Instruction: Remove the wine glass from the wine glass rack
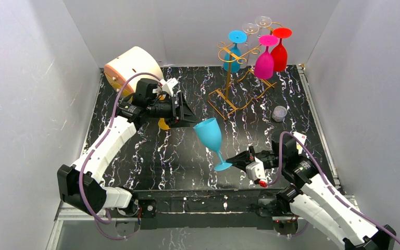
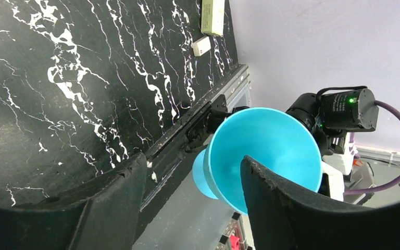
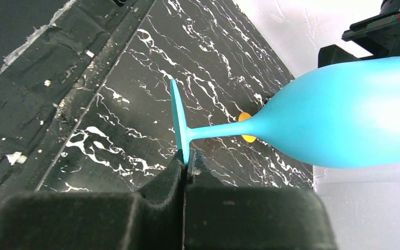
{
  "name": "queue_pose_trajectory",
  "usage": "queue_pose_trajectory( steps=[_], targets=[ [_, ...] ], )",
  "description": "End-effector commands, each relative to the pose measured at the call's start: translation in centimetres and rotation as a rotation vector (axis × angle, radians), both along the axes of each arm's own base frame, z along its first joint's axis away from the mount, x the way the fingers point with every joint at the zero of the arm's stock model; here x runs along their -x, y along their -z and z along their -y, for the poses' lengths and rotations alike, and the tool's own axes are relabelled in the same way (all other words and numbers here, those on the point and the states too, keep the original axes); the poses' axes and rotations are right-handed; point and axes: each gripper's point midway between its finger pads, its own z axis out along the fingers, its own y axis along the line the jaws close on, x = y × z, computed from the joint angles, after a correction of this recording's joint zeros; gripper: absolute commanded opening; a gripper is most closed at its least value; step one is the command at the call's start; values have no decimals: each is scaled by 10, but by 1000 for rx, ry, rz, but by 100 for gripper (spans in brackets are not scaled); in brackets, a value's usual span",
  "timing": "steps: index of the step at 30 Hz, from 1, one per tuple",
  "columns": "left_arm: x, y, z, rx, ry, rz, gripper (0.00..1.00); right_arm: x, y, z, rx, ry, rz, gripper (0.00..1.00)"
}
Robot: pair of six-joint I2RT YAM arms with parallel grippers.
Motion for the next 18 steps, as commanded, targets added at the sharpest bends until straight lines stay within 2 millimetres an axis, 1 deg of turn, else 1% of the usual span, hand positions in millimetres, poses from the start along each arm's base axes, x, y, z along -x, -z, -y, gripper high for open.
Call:
queue_pose_trajectory(
  steps=[1,3,5,7,8,10,12,15,16,18],
  targets=[
    [25,-13,11,37,104,28,62,-11,-16,-10,-49,-2,75,1],
    [27,-13,18,31,124,39,61,-11,-15,-13,-40,-14,73,1],
    [27,-11,18,22,118,36,50,-12,-10,-15,-22,-20,68,1],
    [27,-11,18,20,112,35,36,-13,-8,-15,-11,-10,63,1],
    [28,-12,17,21,112,38,32,-15,-8,-15,-8,0,60,1],
    [28,-14,15,19,98,51,28,-16,-6,-13,-5,17,56,1],
    [27,-16,15,19,92,60,17,-16,-1,-12,-2,29,46,1],
    [26,-17,17,27,106,64,3,-14,2,-11,-1,33,30,1],
    [26,-18,17,28,112,71,0,-14,1,-11,-2,35,27,1],
    [25,-19,17,24,111,89,0,-14,-1,-11,-4,42,20,1]
  ],
)
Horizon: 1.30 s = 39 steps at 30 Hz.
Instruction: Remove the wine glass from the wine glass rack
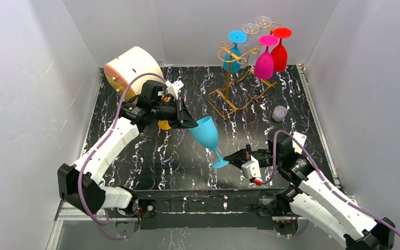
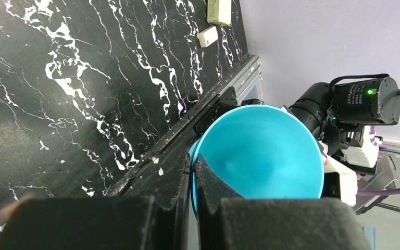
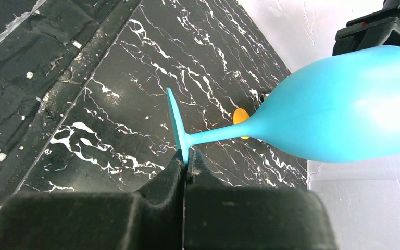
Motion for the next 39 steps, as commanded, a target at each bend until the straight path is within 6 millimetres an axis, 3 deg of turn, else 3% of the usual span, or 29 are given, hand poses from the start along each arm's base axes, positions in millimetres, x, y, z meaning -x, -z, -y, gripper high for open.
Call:
queue_pose_trajectory(
  steps=[1,4,7,16,19,21,24,26,28,32,33,36,39],
  targets=[
    [11,-27,3,58,65,75,0,-3,-3,-1,-11,30,-28,1],
    [12,-29,1,53,61,102,0,-4,-4,-1,-7,37,-49,1],
    [12,-31,-1,50,57,119,0,-1,-8,-3,-5,17,-63,11],
    [0,-26,-19,-62,-60,192,0,9,-32,-6,-73,-38,-64,21],
    [-2,-27,-17,-47,-64,194,0,12,-35,-7,-73,-50,-82,25],
    [-6,-29,-10,-11,-73,200,0,11,-35,-7,-73,-48,-79,33],
    [-10,-37,-3,27,-89,214,0,11,-38,-7,-72,-43,-81,34],
    [-10,-44,-3,37,-88,231,0,11,-39,-6,-71,-41,-76,45],
    [-14,-45,-5,26,-110,247,0,7,-40,-5,-70,-17,-57,48],
    [-18,-34,-19,-42,-174,264,0,0,-51,2,-82,54,7,71],
    [-18,-31,-21,-54,-181,268,0,0,-55,4,-89,68,18,95],
    [-20,-31,-26,-81,-179,324,0,-4,-70,10,-129,127,30,99],
    [-26,-27,-34,-147,-180,380,0,-16,-97,14,-239,250,-52,99]
  ],
)
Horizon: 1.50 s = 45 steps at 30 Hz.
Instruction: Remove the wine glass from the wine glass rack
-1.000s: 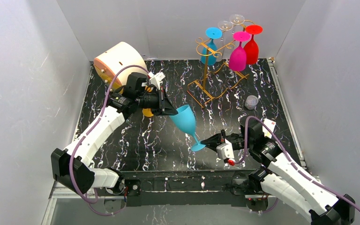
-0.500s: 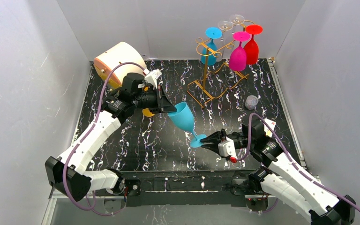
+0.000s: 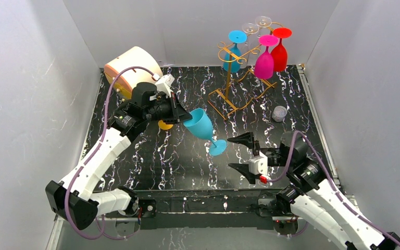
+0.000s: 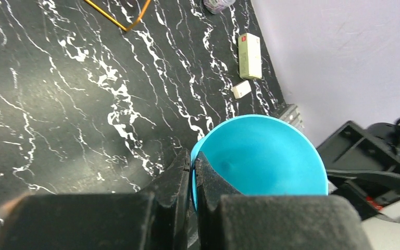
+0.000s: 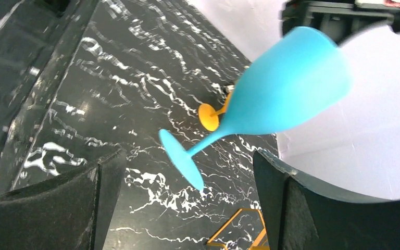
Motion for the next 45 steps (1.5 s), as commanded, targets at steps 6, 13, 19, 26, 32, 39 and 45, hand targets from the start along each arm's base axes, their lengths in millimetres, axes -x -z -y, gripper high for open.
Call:
queue_pose_trajectory(
  steps=[6,13,19,26,32,39,45],
  targets=[
    [-7,5,-22,-157,-37,138,0,-62,-113,27,-513,511,-572,99],
    [-2,13,-21,-248,9,224,0,-95,-108,30,-496,852,-1104,99],
    [1,15,-20,-352,-46,316,0,-112,-84,26,-444,1117,-1426,99],
    [0,14,-15,-388,-101,327,0,-99,-65,-27,-229,938,-1639,83],
    [-2,14,-9,-408,-72,334,0,-102,-61,-41,-172,937,-1702,62],
    [-10,10,-15,-467,-97,346,0,-102,-61,-67,-117,939,-1654,56],
    [-1,17,-10,-417,-82,294,0,-108,-33,-74,-78,1126,-1532,42]
  ],
)
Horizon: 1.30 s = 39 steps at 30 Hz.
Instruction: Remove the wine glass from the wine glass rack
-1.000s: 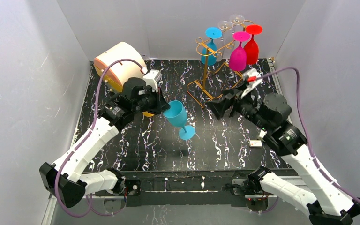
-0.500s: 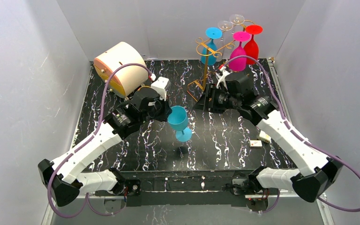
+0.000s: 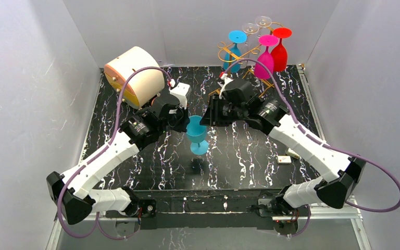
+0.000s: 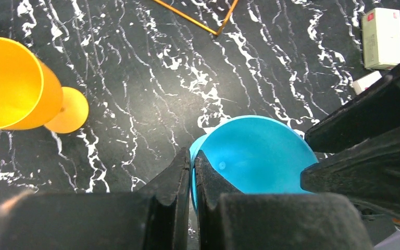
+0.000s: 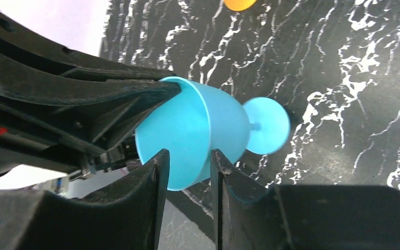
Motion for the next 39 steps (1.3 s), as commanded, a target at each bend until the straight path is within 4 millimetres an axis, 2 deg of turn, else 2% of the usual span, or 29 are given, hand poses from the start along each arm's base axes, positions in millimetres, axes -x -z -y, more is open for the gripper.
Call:
queue_pose_trajectory(
  steps=[1,3,5,6,10,13,14,15,16,18,21,24,31,35,37,39],
  targets=[
    [6,-11,-1,52,-17,-4,0,-11,16,9,150,97,63,41],
    [9,-15,-3,70,-22,2,0,-14,20,14,181,114,72,36],
    [11,-19,-5,82,-30,11,0,-16,16,13,179,113,87,22],
    [12,-20,-5,87,-24,10,0,-16,16,11,179,106,93,18],
    [18,-19,0,101,6,-18,0,-16,19,5,197,70,100,13],
    [22,-14,3,110,15,-49,0,-14,23,2,216,48,100,1],
    [25,-13,4,111,27,-65,2,-14,25,3,225,53,104,1],
    [27,-11,6,113,36,-83,14,-15,27,5,236,66,108,1],
    [30,-8,6,113,37,-102,22,-16,28,6,239,76,114,1],
    [36,-2,5,106,38,-140,34,-17,30,8,243,91,125,1],
    [44,11,-5,75,21,-179,42,-17,30,10,248,96,136,1],
    [50,22,-9,89,1,-203,44,-19,32,10,249,90,157,1],
    [50,29,-12,87,-25,-210,34,-15,30,0,229,39,157,1],
    [44,34,-15,28,-50,-223,14,-5,18,-9,172,-16,144,2],
    [40,34,-16,26,-69,-217,3,4,12,-14,133,-57,131,13],
    [38,32,-18,25,-86,-206,0,13,5,-17,91,-91,117,21]
  ],
)
